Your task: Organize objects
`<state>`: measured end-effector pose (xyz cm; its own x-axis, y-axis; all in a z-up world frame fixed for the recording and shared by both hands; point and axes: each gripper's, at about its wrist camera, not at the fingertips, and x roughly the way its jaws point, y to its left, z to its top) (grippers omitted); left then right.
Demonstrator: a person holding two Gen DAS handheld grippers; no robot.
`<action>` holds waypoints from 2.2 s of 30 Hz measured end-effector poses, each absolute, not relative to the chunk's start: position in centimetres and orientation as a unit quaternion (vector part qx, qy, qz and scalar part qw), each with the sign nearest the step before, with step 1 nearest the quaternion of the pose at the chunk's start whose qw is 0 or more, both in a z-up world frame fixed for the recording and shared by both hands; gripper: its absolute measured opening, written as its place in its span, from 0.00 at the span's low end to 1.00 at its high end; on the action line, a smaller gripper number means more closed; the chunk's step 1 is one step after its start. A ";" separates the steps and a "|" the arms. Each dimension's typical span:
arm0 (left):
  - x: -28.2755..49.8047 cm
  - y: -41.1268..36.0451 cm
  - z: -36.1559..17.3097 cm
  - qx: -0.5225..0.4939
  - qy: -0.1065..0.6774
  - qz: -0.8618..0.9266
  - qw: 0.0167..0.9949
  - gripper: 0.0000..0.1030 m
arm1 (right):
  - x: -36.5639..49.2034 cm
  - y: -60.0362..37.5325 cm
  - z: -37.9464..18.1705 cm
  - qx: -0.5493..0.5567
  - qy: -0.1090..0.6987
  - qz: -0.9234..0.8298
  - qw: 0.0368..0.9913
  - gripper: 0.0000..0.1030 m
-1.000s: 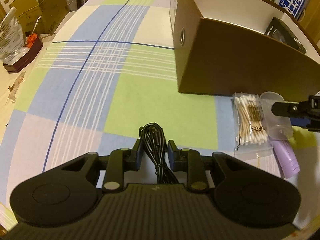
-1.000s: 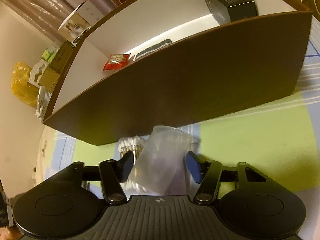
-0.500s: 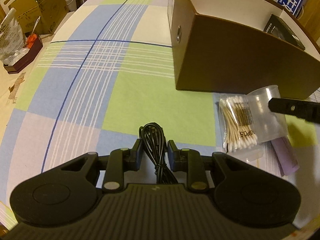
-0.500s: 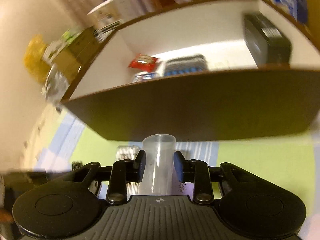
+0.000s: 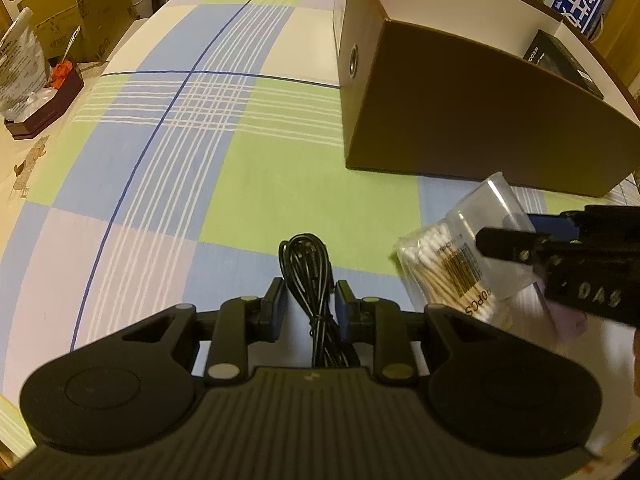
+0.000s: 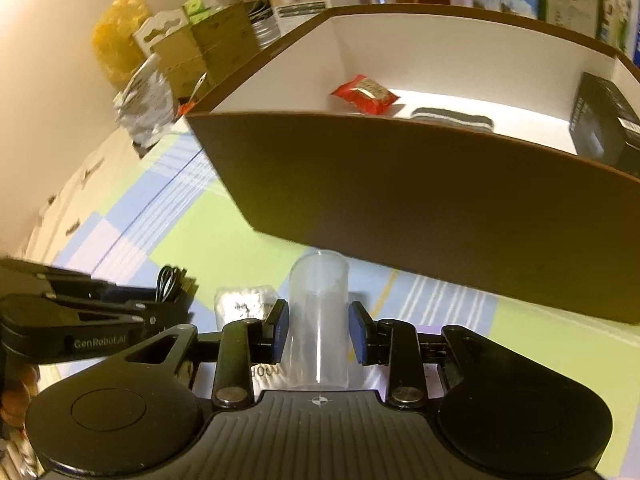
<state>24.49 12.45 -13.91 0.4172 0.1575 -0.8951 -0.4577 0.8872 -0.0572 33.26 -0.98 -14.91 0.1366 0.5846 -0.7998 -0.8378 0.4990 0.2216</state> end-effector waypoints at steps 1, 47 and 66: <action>24.5 12.4 -13.9 -0.149 0.506 0.186 0.829 0.21 | 33.0 -0.8 -15.1 -0.148 0.446 0.483 0.739 0.28; 25.0 8.6 -2.3 -0.117 0.371 0.115 0.914 0.15 | 34.2 -7.2 -6.6 -0.067 0.374 0.476 0.793 0.28; 30.3 8.1 1.4 -0.102 0.333 0.077 0.934 0.15 | 37.4 -6.8 -2.8 -0.047 0.326 0.460 0.825 0.28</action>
